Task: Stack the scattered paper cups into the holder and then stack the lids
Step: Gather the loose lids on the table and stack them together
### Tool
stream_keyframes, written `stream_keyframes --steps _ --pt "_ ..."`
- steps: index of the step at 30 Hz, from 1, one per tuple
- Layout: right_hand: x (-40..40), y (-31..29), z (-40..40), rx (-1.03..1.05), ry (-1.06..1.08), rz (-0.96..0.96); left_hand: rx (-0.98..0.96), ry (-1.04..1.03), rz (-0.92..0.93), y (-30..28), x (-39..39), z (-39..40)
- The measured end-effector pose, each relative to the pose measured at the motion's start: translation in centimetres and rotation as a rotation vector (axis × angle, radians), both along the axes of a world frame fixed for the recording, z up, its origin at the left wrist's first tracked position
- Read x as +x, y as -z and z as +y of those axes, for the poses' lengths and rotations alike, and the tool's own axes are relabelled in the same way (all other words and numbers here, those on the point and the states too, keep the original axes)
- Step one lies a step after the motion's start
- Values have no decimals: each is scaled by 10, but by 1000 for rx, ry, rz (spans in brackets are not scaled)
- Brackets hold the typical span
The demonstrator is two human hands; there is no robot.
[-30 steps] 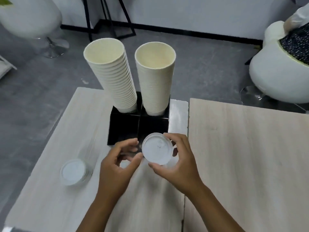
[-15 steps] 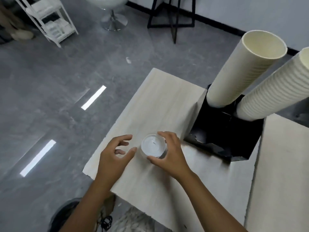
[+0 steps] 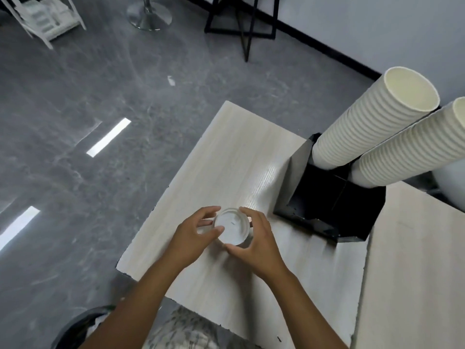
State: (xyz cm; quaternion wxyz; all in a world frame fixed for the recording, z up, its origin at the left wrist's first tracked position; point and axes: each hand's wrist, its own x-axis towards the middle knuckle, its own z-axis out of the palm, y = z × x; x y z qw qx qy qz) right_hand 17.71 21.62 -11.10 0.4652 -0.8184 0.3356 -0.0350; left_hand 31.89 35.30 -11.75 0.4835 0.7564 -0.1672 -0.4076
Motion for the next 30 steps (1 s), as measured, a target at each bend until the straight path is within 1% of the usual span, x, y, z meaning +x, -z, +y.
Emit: stream_keyframes --steps 4,7,12,14,16,19,24,26,28,30 --pt "-6 -1 6 176 82 -20 7 30 22 5 4 1" --pt "-9 -2 12 270 158 -56 13 66 40 10 7 1" --pt "-7 2 22 351 252 -114 -45 36 250 5 6 -4" --pt "-10 -1 23 384 273 -143 -80 33 285 -2 3 -6" --pt "-17 -10 22 411 308 -175 -106 50 282 -12 0 -10" --pt "-40 -35 14 394 395 -237 -167 86 267 -34 -12 -27" --pt "-92 -82 -9 250 587 -366 -283 214 214 -77 -58 -83" --pt "-109 -93 -27 245 707 -431 -309 262 189 -88 -79 -111" --pt "-122 -99 -48 275 854 -503 -330 293 201 -96 -99 -138" --pt "-133 -105 -72 281 963 -530 -327 294 205 -100 -117 -164"
